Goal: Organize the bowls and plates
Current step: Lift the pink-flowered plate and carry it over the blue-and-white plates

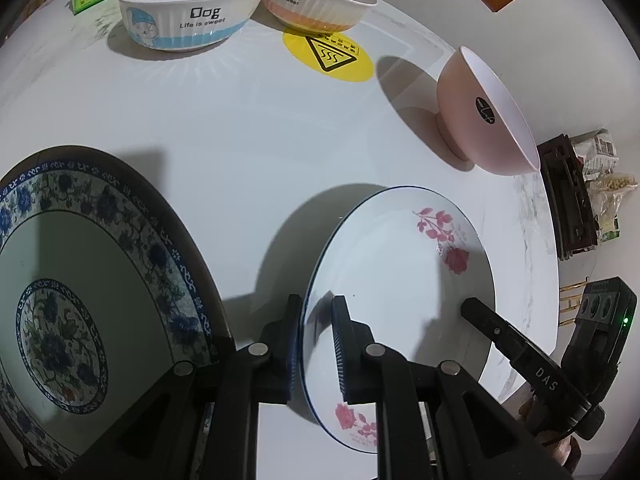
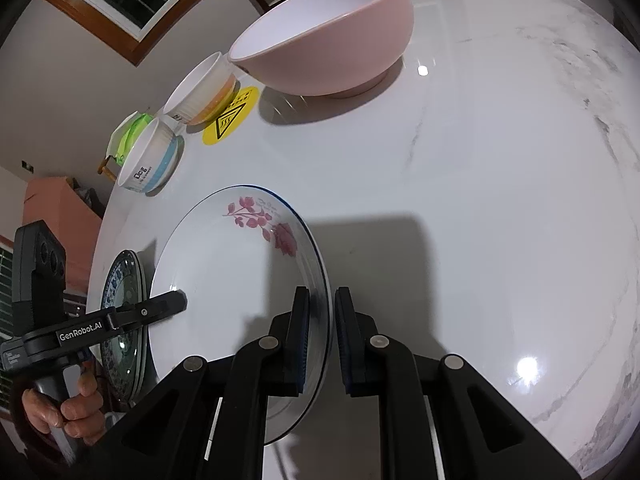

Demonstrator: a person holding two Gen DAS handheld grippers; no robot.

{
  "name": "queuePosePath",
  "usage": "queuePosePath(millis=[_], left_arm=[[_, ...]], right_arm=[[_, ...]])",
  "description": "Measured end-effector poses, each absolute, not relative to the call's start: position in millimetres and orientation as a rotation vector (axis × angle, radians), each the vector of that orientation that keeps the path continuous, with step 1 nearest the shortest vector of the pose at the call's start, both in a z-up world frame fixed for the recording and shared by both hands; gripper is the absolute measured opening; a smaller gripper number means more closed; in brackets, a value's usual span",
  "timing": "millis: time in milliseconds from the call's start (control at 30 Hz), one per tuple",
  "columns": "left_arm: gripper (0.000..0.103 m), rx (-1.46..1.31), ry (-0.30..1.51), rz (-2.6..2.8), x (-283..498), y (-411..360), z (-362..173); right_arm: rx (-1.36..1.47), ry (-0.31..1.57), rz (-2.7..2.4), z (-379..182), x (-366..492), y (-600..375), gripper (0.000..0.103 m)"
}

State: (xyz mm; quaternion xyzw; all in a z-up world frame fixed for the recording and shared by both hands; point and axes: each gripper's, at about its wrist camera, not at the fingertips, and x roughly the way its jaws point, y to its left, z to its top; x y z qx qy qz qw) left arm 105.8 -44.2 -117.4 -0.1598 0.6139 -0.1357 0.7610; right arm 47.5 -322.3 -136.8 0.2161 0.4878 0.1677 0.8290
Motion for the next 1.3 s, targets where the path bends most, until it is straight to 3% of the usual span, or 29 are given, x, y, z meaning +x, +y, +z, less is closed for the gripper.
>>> queuePosePath(millis=[800, 1300], left_arm=[[0.015, -0.355, 1.286, -0.317, 98, -40, -104], [0.015, -0.413, 1.206, -0.257, 84, 6, -75]], right_arm=[[0.455, 1.002, 0.342, -121, 37, -321, 0.012], [0.419, 0.951, 0.406, -92, 34, -289, 0.012]])
